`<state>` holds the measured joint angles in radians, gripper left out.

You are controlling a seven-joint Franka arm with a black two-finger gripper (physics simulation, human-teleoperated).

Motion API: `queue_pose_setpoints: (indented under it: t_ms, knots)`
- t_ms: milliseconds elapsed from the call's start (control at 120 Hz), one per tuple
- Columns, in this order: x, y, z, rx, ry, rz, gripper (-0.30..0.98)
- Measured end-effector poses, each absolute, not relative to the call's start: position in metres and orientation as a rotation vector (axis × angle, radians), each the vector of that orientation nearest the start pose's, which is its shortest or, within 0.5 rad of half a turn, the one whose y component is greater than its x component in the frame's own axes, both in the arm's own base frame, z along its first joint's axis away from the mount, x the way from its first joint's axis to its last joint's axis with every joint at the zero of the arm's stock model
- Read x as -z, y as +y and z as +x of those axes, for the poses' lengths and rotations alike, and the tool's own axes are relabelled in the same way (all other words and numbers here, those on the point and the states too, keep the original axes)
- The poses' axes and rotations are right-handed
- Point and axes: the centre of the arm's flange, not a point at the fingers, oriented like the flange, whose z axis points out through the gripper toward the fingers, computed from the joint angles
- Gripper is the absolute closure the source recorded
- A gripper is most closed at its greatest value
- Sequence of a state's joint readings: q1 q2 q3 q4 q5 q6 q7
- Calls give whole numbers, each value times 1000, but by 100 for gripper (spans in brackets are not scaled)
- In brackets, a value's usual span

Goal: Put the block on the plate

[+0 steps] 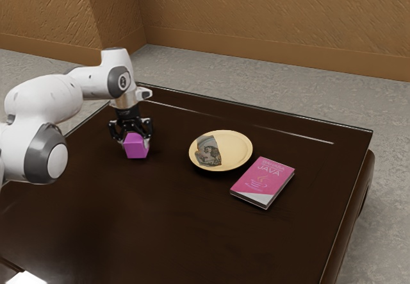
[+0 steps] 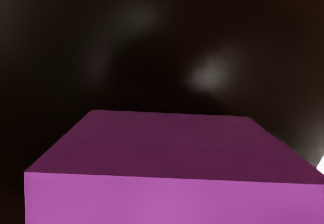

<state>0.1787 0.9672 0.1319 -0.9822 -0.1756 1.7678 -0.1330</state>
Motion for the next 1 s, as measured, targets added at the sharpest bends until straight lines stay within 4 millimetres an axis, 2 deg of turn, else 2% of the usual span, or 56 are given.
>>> queue_pose_setpoints:
  t_ms: [175, 258, 317, 408, 525, 717, 800, 917, 1000]
  knots:
    - [-267, 187, 739, -268, -706, -3116, 25]
    - [-287, 189, 739, -238, -706, -3112, 27]
    - [-311, 190, 739, -190, -702, -3113, 27]
    - [-334, 175, 745, -122, -663, -3136, 27]
    - [-343, 135, 759, -30, -574, -3195, 28]
    - [-370, 6, 782, 182, -268, -3305, 28]
    - [-378, -38, 785, 259, -159, -3333, 28]
    - [-377, -79, 786, 315, -57, -3336, 28]
    - [-359, -92, 788, 307, -21, -3332, 28]
